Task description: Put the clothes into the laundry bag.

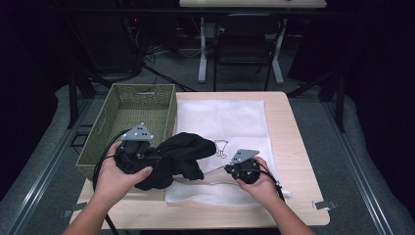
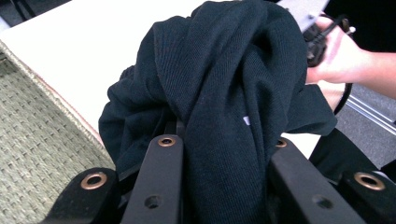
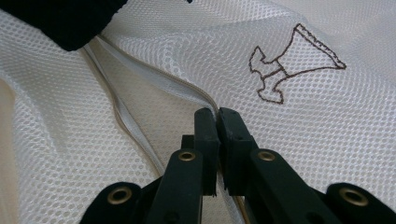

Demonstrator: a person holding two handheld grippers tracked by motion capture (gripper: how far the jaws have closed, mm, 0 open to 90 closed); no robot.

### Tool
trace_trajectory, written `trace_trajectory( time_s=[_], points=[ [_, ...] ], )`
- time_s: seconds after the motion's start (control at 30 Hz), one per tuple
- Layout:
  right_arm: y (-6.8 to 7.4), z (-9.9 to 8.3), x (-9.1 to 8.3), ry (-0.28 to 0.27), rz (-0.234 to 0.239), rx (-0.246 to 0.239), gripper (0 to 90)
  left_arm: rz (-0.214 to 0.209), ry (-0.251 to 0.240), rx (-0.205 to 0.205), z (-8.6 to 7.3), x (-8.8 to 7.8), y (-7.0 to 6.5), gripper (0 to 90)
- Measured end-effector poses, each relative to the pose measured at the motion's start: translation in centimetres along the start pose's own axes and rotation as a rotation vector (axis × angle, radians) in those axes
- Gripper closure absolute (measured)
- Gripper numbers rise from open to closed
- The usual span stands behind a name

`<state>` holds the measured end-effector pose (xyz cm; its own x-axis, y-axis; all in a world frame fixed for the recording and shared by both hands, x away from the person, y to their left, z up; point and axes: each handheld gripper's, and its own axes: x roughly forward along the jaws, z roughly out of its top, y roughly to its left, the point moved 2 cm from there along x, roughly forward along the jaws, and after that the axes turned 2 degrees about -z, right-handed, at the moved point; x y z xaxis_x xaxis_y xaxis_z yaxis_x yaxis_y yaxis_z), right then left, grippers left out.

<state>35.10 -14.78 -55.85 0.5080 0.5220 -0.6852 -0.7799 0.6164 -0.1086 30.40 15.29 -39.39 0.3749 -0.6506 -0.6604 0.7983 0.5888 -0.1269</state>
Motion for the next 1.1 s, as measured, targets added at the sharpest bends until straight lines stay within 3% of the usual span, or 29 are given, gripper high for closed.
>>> trace_trajectory(
  time_s=[0.63, 0.8, 1.1],
  points=[
    [-3.0, 1.7, 1.2, -0.023, 0.003, 0.028, 86.7, -0.008, -0.012, 0.000, -1.3, 0.9, -0.6, 77.5],
    [-4.0, 2.0, 1.2, -0.036, 0.020, 0.071, 86.7, -0.009, -0.027, 0.001, -1.3, 1.1, -0.7, 77.6],
    [-4.0, 2.2, 1.2, -0.052, 0.036, 0.098, 86.7, -0.010, -0.040, -0.004, -1.4, 1.6, -1.0, 77.6]
  ],
)
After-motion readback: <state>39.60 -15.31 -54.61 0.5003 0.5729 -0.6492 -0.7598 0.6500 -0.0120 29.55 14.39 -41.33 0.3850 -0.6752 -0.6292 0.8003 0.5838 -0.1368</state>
